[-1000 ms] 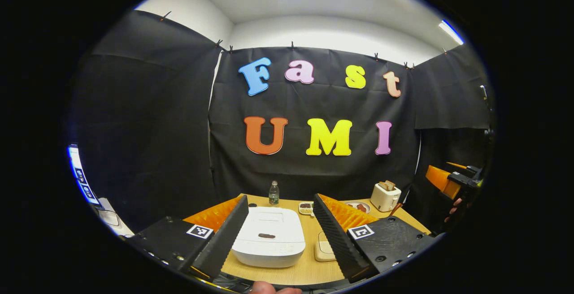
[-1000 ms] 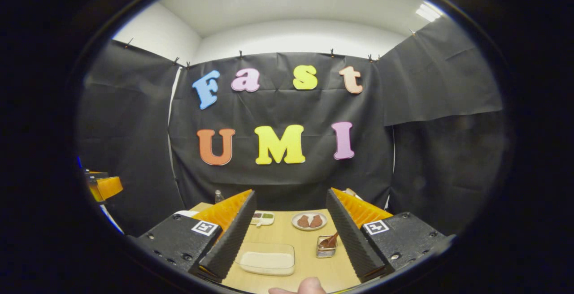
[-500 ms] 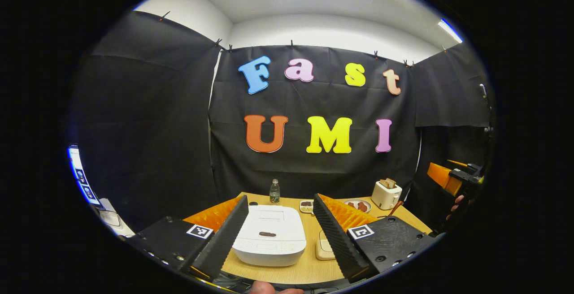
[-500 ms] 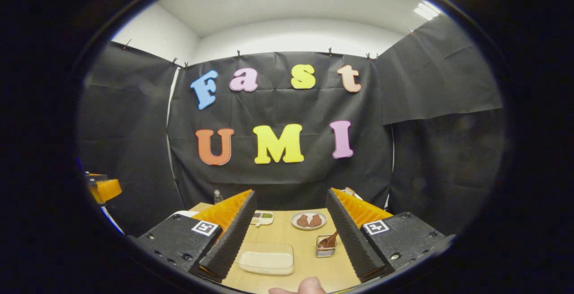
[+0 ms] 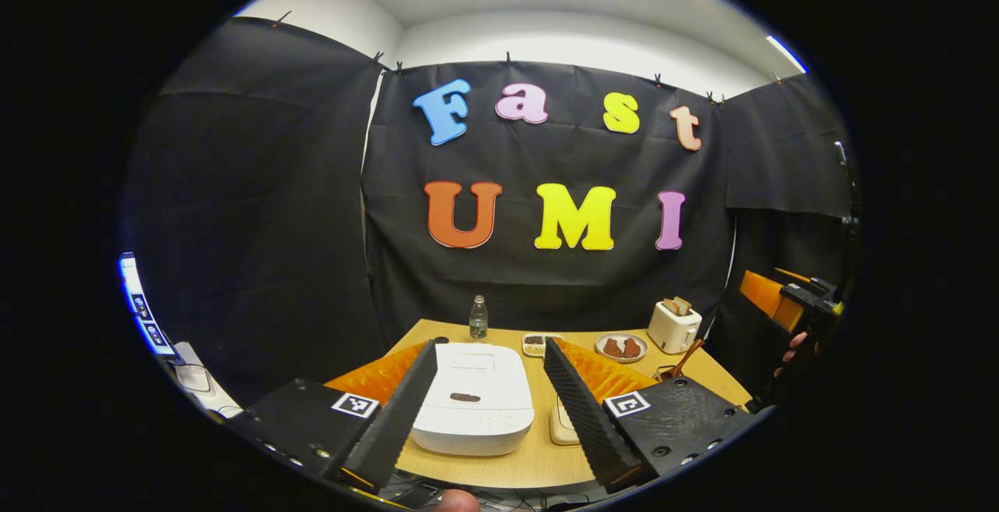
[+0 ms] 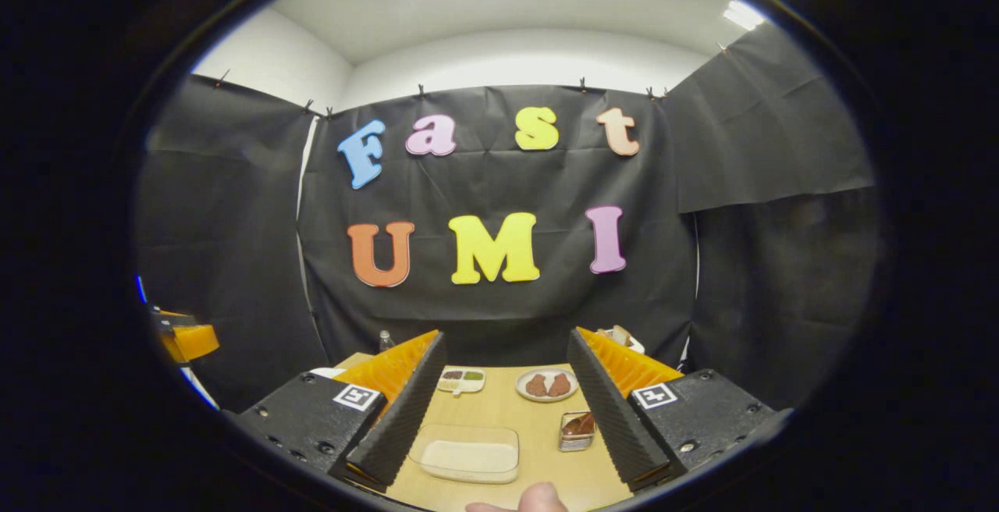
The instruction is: Close the left gripper, press the button to open the rice cooker; take a wooden spoon from the chopstick holder with the right hand, scoop a spoonful of rice and pour it into the rice cooker, then put the wooden spoon back into the chopstick holder.
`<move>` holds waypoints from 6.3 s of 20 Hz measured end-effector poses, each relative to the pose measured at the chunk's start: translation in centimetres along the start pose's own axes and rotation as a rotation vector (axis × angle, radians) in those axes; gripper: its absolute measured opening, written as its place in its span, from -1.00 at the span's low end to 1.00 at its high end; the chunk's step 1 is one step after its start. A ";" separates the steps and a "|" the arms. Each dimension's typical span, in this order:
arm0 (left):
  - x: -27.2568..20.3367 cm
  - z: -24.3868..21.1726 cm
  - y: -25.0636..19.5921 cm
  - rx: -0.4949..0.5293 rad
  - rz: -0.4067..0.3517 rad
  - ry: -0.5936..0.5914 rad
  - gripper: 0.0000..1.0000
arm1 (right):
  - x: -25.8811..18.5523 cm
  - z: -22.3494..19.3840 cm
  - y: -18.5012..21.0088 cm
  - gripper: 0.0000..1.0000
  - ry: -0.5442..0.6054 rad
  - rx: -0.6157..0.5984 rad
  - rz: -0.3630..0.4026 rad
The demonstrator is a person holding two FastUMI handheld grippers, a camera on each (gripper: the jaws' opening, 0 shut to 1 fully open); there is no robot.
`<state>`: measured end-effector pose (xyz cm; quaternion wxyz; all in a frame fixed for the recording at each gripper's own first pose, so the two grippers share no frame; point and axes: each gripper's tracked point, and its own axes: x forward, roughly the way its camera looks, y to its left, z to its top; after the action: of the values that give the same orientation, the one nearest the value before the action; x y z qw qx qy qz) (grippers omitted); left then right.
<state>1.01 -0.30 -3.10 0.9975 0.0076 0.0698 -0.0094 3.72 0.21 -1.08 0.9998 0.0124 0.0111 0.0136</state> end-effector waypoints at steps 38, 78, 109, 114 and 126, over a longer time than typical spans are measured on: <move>16.9 -21.0 5.2 -0.250 0.068 0.700 -1.00 | 13.4 -7.5 -7.1 0.93 0.179 0.036 -0.021; 15.2 -0.7 0.3 -0.056 0.104 0.016 0.89 | 8.1 -7.0 -14.6 1.00 0.157 0.010 -0.113; 15.9 -2.3 -2.7 0.036 0.218 0.103 0.89 | 25.4 -35.1 -20.2 -0.17 0.714 0.399 -0.076; 15.0 -2.4 -2.5 -0.002 0.229 0.096 0.89 | 24.4 -34.2 -19.5 -0.52 0.705 0.408 -0.067; 12.3 -2.6 1.3 -0.055 0.190 0.056 0.89 | 21.0 -25.5 -17.2 -0.66 0.589 0.289 -0.106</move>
<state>12.80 0.87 -7.36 0.9914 -0.0128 0.0968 0.0872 24.60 -15.77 -27.44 0.9408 0.1489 0.3022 -0.0371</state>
